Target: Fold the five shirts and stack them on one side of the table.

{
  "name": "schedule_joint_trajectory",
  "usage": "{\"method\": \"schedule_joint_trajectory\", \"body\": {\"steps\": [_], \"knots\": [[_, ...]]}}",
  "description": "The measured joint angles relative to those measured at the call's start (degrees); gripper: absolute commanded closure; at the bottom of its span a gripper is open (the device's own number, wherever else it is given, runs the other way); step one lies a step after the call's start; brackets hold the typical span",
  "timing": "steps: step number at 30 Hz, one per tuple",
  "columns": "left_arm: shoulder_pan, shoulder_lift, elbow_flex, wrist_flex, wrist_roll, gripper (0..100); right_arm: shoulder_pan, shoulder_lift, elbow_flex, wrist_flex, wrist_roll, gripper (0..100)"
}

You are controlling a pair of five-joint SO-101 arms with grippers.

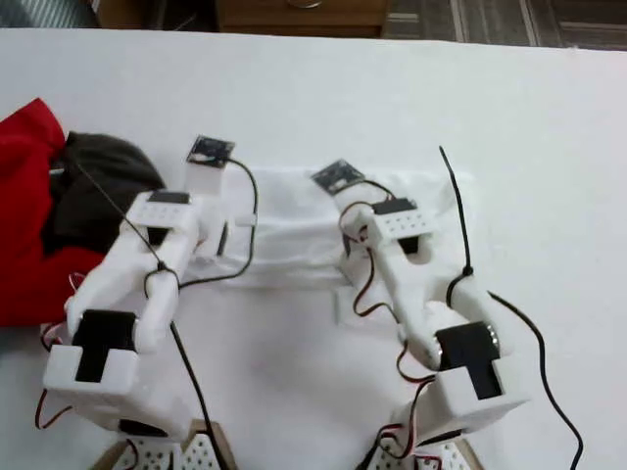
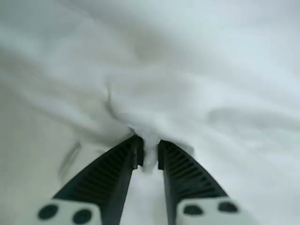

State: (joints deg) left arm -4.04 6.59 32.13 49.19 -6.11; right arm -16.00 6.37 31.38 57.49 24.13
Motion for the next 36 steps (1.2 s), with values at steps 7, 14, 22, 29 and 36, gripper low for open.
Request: {"method": "schedule_joint_trajectory", "body": {"steps": [7,14,22,29,36], "knots": [[0.0,0.0,0.0,0.0,0.0,97,0.44,-8.0,0.35,4.75,0.0,97.8],[0.0,0.0,0.0,0.0,0.0,97,0.35,-16.09,3.96,10.81,0.0,97.8],[0.0,0.0,0.0,0.0,0.0,97,-0.09,-17.58,11.08,10.02,0.0,97.8],[0.0,0.0,0.0,0.0,0.0,97,-3.96,-17.58,15.21,3.78,0.26,96.7],[0.0,0.0,0.0,0.0,0.0,97,-5.54,-17.58,15.21,7.12,0.35,82.4]]}}
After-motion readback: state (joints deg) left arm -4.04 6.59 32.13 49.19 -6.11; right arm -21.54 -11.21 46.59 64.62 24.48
